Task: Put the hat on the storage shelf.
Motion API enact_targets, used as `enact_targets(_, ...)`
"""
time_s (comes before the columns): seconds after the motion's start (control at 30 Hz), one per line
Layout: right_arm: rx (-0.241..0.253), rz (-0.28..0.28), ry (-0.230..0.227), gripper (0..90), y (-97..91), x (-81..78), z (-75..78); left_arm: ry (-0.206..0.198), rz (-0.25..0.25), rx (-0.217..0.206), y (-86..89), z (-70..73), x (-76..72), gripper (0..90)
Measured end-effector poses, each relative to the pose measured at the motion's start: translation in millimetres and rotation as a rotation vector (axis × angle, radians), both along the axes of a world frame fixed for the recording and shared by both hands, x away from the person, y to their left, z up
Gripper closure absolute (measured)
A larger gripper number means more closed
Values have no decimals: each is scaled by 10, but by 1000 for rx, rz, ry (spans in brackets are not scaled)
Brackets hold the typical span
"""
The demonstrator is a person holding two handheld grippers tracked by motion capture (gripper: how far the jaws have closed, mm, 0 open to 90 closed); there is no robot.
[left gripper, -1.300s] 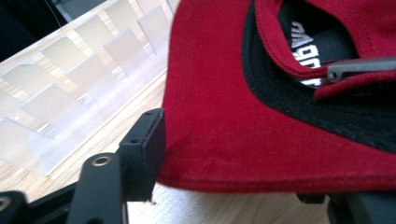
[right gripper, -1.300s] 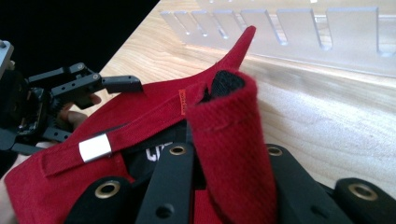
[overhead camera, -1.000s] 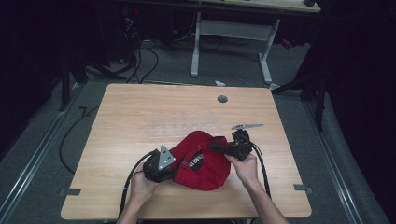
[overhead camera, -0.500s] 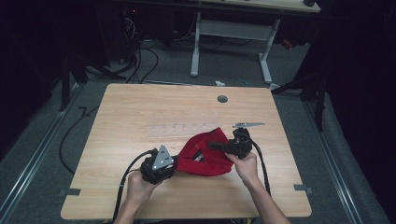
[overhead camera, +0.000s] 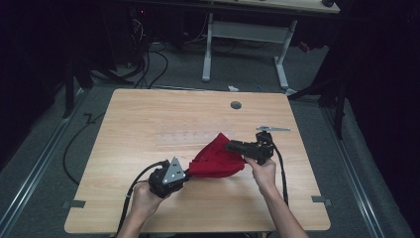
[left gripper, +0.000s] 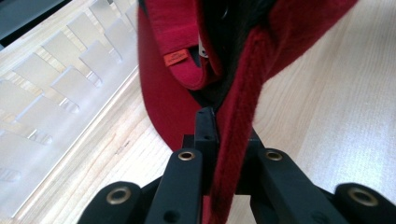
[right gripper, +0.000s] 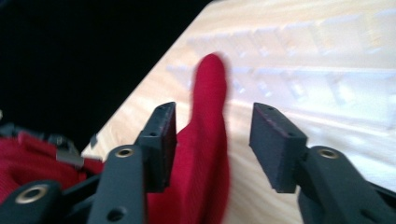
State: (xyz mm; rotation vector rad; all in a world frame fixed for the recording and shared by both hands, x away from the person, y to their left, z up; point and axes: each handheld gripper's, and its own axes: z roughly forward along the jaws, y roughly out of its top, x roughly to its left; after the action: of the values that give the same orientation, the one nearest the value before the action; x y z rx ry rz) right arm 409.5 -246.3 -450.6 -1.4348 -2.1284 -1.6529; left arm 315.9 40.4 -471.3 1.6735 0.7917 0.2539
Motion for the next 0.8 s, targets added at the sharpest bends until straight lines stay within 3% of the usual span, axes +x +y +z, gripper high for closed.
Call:
enact_targets(0.07,11,-16,-7,492,-47,-4,17,-12,8,9,8,18,-23,852)
enact_targets(0.13,5,-56,-23,462,-172,-39,68,-1,18,-8,66,68,-13,854)
enact_targets(0.33,-34,-71,-46,440,-236,-80,84,11,27,-13,87,58,-1,853)
enact_targets(0.4,-10,-80,-50,439,-281,-92,93,13,39,-9,103,44,9,853)
enact_targets(0.43,29,-101,-78,441,-343,-128,148,14,50,-15,129,48,14,853)
enact_targets(0.5,30,-106,-86,442,-354,-138,161,10,64,-23,181,64,25,853)
enact_targets(0.6,-14,-127,-98,435,-392,-164,171,16,94,-65,250,110,43,853)
enact_targets(0.7,-141,-119,-97,411,-341,-173,36,33,123,-107,328,161,81,852)
enact_targets(0.77,-150,-115,-94,408,-334,-178,-3,37,134,-110,332,160,93,852)
enact_targets(0.8,-188,-110,-81,400,-315,-183,-100,38,137,-103,336,157,100,852)
